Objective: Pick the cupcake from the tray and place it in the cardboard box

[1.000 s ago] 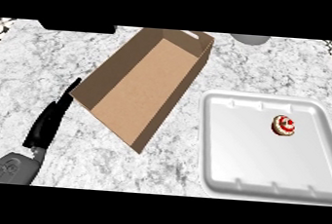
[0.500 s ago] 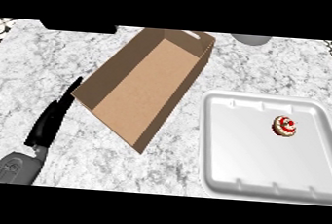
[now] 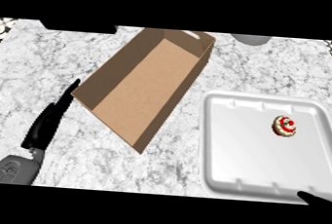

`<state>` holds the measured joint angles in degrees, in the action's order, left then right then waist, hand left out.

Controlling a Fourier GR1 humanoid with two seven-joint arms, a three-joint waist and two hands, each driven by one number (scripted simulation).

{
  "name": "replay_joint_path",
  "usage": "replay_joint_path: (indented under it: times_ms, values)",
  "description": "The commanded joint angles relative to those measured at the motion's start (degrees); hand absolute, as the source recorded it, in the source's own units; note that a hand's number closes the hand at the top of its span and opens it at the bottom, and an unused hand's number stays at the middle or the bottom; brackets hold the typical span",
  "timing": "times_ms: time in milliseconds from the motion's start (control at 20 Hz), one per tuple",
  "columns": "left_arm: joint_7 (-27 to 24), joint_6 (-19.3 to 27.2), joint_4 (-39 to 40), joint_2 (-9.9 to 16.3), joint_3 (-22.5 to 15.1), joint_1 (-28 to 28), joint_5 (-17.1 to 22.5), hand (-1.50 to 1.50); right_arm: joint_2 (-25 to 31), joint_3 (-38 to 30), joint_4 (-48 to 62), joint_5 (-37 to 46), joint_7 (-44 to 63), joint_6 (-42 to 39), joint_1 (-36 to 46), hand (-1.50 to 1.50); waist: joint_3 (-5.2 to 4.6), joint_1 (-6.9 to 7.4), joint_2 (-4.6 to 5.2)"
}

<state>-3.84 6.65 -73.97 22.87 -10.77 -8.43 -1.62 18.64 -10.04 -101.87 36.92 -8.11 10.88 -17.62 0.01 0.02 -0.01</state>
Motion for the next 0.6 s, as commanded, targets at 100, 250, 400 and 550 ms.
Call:
replay_joint_path:
  times_ms: [100, 250, 400, 550]
  values:
    - [2.1, 1.56, -2.21, -4.38, -0.7, 0.92, -4.03, 0.0, -2.91, 0.08, 5.54, 5.29, -2.26, 4.91, 6.09, -1.5, 0.0, 0.03, 0.0]
    - [4.78, -1.35, -4.25, -2.32, 2.24, 0.47, -4.54, 0.0, -3.44, 1.2, 6.75, 9.05, 1.45, 3.37, 9.96, -1.5, 0.0, 0.1, 0.0]
    - [4.89, -1.69, -3.62, -4.13, 3.58, -0.49, -5.6, 0.0, -1.58, -0.69, 8.17, 7.61, -0.24, -0.54, 8.45, -1.5, 0.0, -0.04, -0.01]
    - [1.48, -2.65, -2.99, -4.94, 4.24, 2.13, -7.06, 0.0, -4.7, 2.04, 4.41, 10.37, 4.82, -1.64, 10.44, -1.5, -0.01, -0.02, -0.02]
